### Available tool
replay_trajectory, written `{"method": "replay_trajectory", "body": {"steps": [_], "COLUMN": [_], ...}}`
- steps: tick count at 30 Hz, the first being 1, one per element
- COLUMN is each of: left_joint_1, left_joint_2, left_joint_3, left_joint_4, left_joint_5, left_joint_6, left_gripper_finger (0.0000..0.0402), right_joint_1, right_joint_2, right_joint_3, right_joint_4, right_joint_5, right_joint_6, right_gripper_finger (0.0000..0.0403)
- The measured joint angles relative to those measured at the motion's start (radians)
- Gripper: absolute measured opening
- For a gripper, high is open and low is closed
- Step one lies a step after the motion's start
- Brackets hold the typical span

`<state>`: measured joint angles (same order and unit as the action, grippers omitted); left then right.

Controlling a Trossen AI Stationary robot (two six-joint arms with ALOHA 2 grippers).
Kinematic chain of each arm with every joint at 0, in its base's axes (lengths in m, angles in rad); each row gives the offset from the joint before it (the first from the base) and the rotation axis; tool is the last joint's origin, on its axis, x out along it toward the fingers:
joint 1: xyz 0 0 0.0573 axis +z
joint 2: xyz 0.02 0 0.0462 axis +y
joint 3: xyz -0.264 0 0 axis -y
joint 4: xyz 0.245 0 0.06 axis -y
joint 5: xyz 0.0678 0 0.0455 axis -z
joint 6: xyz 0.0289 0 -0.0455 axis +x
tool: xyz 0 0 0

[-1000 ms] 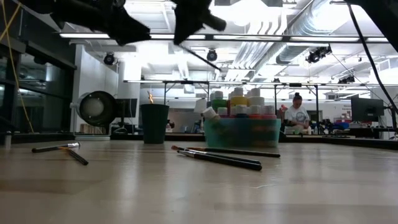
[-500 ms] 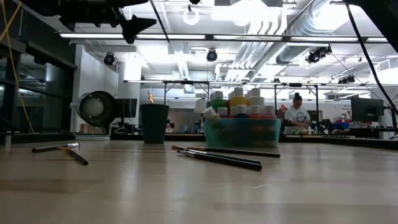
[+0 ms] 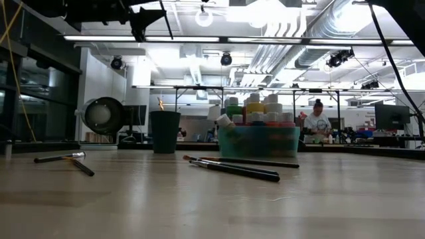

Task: Pick & Place Paint Supplies
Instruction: Put the black silver paint brush into the black cup

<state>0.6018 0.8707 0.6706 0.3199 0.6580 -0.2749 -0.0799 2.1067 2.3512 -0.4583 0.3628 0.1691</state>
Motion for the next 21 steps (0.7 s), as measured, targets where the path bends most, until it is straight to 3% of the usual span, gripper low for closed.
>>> {"method": "replay_trajectory", "body": {"steps": [11,21], "left_joint_1": [0.000,0.000], "left_joint_2": [0.000,0.000], "left_joint_3": [-0.001,-0.001], "left_joint_4": [-0.001,-0.007], "left_joint_5": [-0.025,-0.031], "left_joint_6": [0.000,0.019], "left_gripper_finger": [0.0016,0.0006], "right_joint_1": [0.000,0.002], "right_joint_2": [0.001,0.001], "right_joint_3": [0.000,0.000], "right_joint_4": [0.000,-0.001], "right_joint_5": [-0.007,-0.006], "right_joint_6": [0.010,0.048], "right_gripper_finger": [0.0003,0.0011]}}
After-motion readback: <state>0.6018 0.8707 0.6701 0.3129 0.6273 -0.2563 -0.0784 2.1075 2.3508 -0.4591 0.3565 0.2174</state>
